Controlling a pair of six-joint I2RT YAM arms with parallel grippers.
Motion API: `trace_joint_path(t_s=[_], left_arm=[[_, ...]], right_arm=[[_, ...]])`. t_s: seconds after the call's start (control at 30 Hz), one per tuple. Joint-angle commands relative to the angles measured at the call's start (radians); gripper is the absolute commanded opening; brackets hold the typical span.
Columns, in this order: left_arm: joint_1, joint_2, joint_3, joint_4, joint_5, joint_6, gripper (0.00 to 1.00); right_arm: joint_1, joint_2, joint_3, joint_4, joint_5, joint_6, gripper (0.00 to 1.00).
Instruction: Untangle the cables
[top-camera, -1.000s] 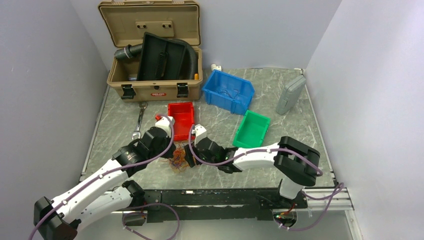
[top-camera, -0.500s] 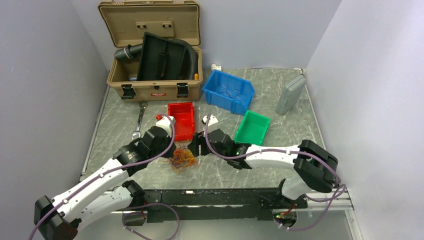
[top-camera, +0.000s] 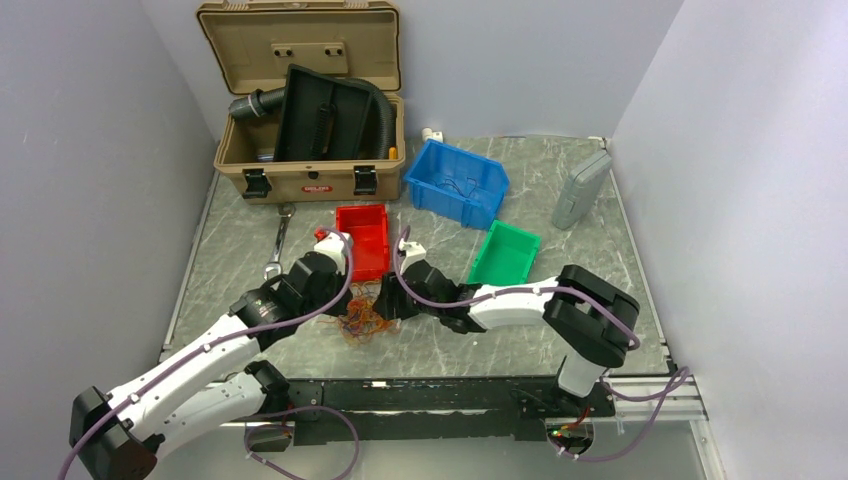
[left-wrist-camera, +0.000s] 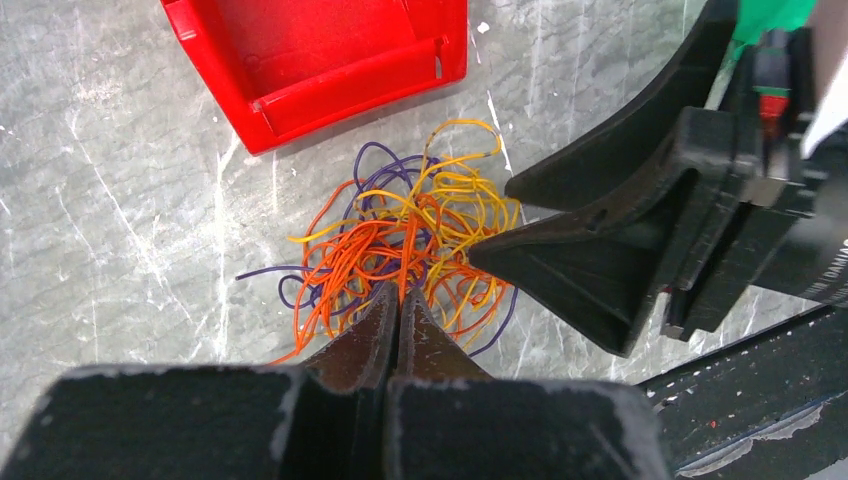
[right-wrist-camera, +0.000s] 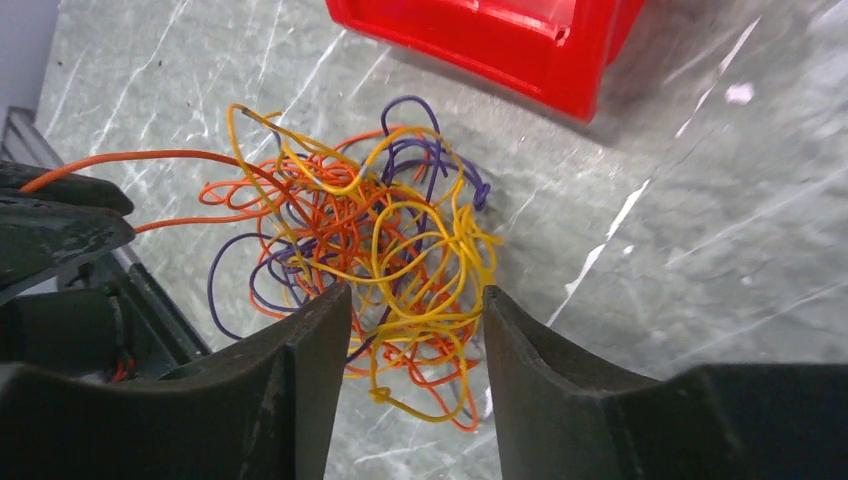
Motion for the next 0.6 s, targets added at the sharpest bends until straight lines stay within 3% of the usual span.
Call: trace_joint_path(t_s=[0.0,0.1,0.17,0.3,0.37,0.47,0.57], left_arm=[[0.004,0.003,0.038,0.025,-0.002,0.016,0.0],[0.005,0.006,0.038,0.025,-0.003,0.016,0.0],[0.004,0.008,0.032,0.031,-0.004,0.016,0.0],[0.004,0.033,0.032,0.044,0.008,0.016,0.03],[0.005,0.05,0.033,0.051,0.022,0.019,0.17],[0.004,0.081,0.02,0.093,0.116,0.041,0.62],[0.004,0.116,0.008,0.145,0.197,0.044,0.8]], right_arm=[[0.001,0.027,-0.029,0.114,-0.064,0.146,0.46],[-0.003,-0.006,-0.06,0.139,-0.049,0.159,0.15],[-0.003,-0.054,-0.063,0.085,-0.006,0.146,0.01],[-0.007,-0.186,-0.068,-0.043,0.099,0.089,0.0],[-0.008,-0.26,-0.066,-0.098,0.134,0.046,0.0],[-0.007,-0.366,-0.049,-0.183,0.167,0.002,0.0],[-0.007,-0.444,-0.006,-0.264,0.173,-0.02,0.0]])
